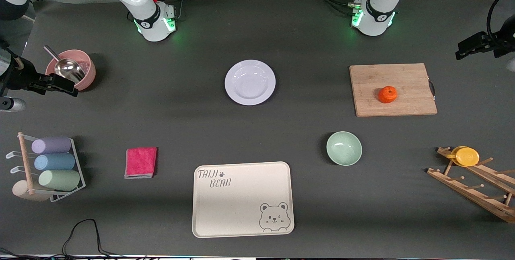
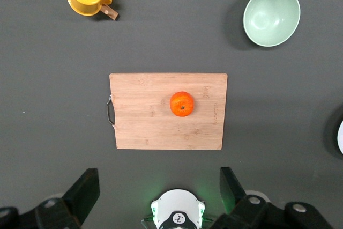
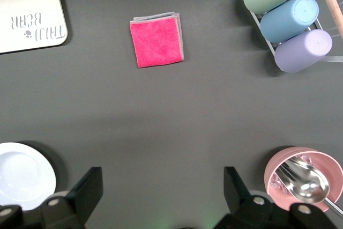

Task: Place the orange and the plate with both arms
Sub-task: 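Reach the left gripper down to the orange on the cutting board, then grasp the orange with the left gripper while the right gripper moves out, then carry the orange with the left gripper over the white plate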

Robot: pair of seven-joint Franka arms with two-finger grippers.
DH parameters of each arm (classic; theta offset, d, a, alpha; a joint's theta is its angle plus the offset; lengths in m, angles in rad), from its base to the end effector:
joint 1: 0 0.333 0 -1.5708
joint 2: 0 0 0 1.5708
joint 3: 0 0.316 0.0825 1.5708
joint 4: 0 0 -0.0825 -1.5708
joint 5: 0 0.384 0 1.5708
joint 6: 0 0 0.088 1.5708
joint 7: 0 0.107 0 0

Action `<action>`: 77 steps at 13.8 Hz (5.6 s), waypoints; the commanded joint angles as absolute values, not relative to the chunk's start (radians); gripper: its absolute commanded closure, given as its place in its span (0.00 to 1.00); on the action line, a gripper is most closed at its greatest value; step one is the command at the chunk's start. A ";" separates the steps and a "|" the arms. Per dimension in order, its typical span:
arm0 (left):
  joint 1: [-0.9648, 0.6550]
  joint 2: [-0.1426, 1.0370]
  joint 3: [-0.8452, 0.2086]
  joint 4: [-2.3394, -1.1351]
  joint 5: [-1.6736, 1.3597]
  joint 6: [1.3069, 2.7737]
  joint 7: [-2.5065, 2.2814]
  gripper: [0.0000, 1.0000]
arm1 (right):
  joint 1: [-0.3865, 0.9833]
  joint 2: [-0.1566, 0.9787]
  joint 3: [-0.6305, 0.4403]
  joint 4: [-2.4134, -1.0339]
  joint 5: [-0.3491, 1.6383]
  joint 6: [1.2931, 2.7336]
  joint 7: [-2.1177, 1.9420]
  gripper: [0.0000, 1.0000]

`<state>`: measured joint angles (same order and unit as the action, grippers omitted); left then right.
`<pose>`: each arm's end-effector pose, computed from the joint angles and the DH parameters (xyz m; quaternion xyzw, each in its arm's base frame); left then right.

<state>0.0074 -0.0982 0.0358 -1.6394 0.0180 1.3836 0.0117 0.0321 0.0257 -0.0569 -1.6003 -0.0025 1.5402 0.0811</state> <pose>0.5020 0.0248 0.6299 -0.9967 -0.0164 0.0789 0.0050 0.5569 -0.0137 0.5938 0.9977 -0.0529 -0.0428 0.0032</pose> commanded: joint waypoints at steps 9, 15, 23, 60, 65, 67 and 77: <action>0.012 -0.190 0.044 -1.958 0.018 1.609 0.037 0.00 | 0.051 0.028 -0.071 -1.588 -0.018 1.523 0.078 0.00; 0.020 -0.268 0.046 -2.310 0.012 1.895 0.029 0.00 | 0.092 -0.070 -0.071 -1.686 -0.009 1.529 0.106 0.00; 0.021 -0.224 0.044 -2.620 -0.011 2.280 -0.014 0.00 | 0.314 -0.354 -0.071 -2.000 0.005 1.607 0.353 0.00; -0.051 -0.253 -0.053 -2.340 -0.069 1.886 -0.220 1.00 | 0.411 -0.080 -0.302 -2.687 1.240 1.993 -0.918 0.00; -0.052 -0.242 -0.196 -2.133 -0.147 1.698 -0.395 1.00 | 0.411 0.093 -0.304 -2.694 1.359 1.947 -1.170 0.00; -0.054 -0.224 -0.265 -2.060 -0.170 1.658 -0.490 1.00 | 0.411 0.167 -0.304 -2.694 1.406 1.934 -1.264 0.00; -0.102 0.081 -0.635 -1.758 -0.196 1.735 -0.965 1.00 | 0.407 0.334 -0.310 -2.688 1.483 1.871 -1.417 0.00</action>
<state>-0.0635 0.0056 -0.6199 -1.8259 -0.2011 1.7136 -0.8854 0.4071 0.3048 -0.3029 -2.7014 1.4547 1.8974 -1.3849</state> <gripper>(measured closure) 0.348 0.000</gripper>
